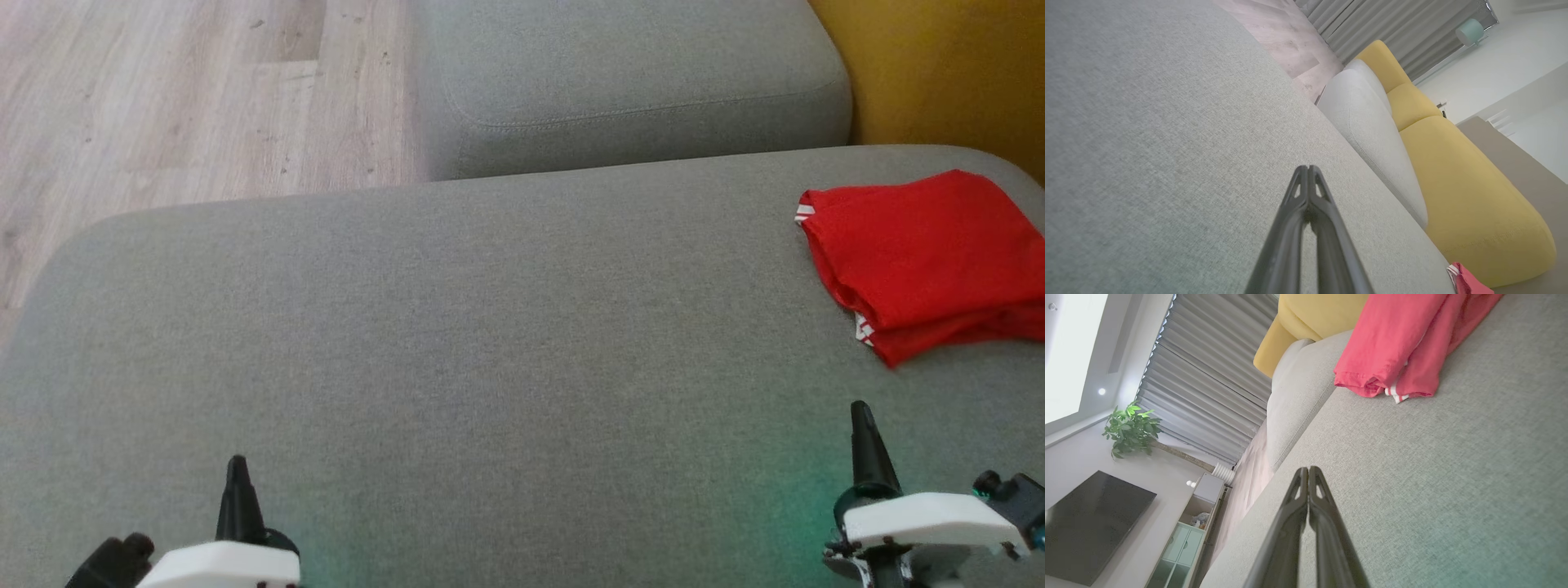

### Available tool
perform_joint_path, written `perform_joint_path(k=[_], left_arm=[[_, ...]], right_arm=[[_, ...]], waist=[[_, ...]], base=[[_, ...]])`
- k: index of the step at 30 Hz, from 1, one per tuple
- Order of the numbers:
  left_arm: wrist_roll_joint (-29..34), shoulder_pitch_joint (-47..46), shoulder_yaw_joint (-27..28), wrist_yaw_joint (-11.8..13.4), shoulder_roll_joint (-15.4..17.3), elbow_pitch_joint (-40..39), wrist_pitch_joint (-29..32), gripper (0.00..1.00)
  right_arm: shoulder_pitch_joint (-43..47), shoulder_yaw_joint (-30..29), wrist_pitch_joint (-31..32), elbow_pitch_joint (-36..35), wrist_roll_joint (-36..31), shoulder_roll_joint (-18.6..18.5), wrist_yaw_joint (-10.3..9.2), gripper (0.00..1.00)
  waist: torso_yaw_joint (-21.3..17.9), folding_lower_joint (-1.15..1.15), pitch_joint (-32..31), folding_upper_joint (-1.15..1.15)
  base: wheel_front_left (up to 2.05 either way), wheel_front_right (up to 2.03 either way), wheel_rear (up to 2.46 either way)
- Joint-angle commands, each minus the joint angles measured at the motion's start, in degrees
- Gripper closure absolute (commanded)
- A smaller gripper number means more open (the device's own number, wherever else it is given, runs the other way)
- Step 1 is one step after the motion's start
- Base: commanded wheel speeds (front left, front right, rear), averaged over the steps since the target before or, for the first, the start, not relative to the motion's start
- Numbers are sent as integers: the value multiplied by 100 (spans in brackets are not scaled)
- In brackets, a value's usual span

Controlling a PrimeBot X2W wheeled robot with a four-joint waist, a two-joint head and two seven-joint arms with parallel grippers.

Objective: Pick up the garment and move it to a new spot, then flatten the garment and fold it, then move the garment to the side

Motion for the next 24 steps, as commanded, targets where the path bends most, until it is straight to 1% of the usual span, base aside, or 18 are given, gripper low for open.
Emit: perform_joint_path(k=[1, 24], left_arm=[[-177, -333, 185, -73, 58, -164, 30, 100], [-1767, -640, 485, -341, 52, -110, 419, 100]], right_arm=[[-371, 22, 38, -230, 182, -113, -2, 100], [-585, -243, 419, -312, 1744, -118, -3, 100]], waist=[[0, 0, 7, 0], [-12, -1, 127, 0]], base=[[0, 0, 0], [0, 0, 0]])
